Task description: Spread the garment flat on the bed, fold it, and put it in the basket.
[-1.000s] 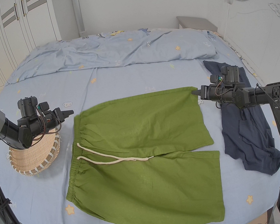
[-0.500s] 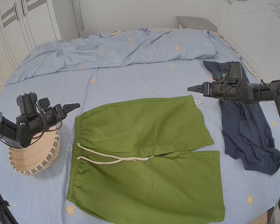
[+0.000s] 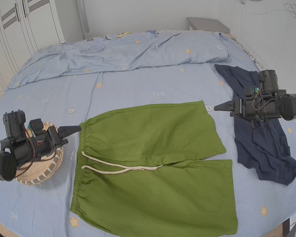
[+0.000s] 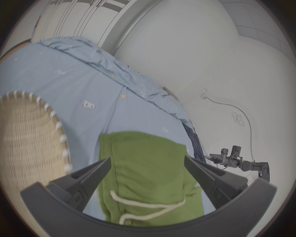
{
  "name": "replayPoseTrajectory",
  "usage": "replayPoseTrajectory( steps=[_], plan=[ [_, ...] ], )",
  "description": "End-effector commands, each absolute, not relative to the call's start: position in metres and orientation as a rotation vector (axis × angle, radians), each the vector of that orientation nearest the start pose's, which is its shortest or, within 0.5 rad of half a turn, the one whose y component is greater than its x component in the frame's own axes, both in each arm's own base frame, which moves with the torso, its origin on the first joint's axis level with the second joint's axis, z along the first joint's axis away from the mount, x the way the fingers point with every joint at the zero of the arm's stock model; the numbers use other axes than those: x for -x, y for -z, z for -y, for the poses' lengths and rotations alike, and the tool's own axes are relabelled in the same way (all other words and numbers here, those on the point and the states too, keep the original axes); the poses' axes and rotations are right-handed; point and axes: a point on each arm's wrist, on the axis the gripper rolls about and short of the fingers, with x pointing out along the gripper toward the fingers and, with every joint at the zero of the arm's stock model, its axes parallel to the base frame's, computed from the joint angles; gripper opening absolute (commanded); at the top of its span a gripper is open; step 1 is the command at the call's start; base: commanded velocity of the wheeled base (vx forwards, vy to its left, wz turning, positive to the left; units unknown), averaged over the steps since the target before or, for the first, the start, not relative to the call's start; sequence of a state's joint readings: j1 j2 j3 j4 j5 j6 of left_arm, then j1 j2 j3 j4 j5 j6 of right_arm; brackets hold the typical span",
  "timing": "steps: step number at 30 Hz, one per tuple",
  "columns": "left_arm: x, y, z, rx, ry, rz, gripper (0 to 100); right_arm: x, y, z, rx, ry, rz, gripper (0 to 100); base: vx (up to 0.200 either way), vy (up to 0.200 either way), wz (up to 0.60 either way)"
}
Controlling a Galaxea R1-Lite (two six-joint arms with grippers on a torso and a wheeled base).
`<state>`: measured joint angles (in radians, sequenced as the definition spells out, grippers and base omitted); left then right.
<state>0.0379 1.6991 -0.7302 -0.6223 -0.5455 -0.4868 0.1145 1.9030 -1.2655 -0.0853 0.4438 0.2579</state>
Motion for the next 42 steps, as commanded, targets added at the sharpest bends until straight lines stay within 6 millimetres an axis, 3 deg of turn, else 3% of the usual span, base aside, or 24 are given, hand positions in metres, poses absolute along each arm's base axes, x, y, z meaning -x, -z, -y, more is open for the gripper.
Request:
replayPoseTrajectory(
  steps=[1, 8, 13, 23, 32, 42],
  plan=[
    [-0.168, -0.130, 0.007, 0.680, 0.435, -0.611, 100, -0.253, -0.189, -0.040, -0.381, -0.459, -0.664, 100, 0.000, 0.000, 0.00],
    [-0.127, -0.094, 0.009, 0.857, 0.520, -0.803, 100, -0.209, -0.192, -0.038, -0.443, -0.464, -0.646, 100, 0.000, 0.000, 0.00],
    [-0.121, -0.072, 0.008, 0.835, 0.507, -0.903, 100, -0.184, -0.201, -0.048, -0.468, -0.525, -0.623, 100, 0.000, 0.000, 0.00],
    [-0.146, -0.034, -0.008, 0.746, 0.459, -1.014, 100, -0.182, -0.198, -0.049, -0.466, -0.525, -0.629, 100, 0.000, 0.000, 0.00],
    [-0.151, -0.034, -0.019, 0.736, 0.429, -0.962, 100, -0.184, -0.197, -0.047, -0.471, -0.516, -0.633, 100, 0.000, 0.000, 0.00],
    [-0.176, -0.031, -0.023, 0.736, 0.449, -0.957, 100, -0.184, -0.197, -0.047, -0.470, -0.514, -0.630, 100, 0.000, 0.000, 0.00]
  ],
)
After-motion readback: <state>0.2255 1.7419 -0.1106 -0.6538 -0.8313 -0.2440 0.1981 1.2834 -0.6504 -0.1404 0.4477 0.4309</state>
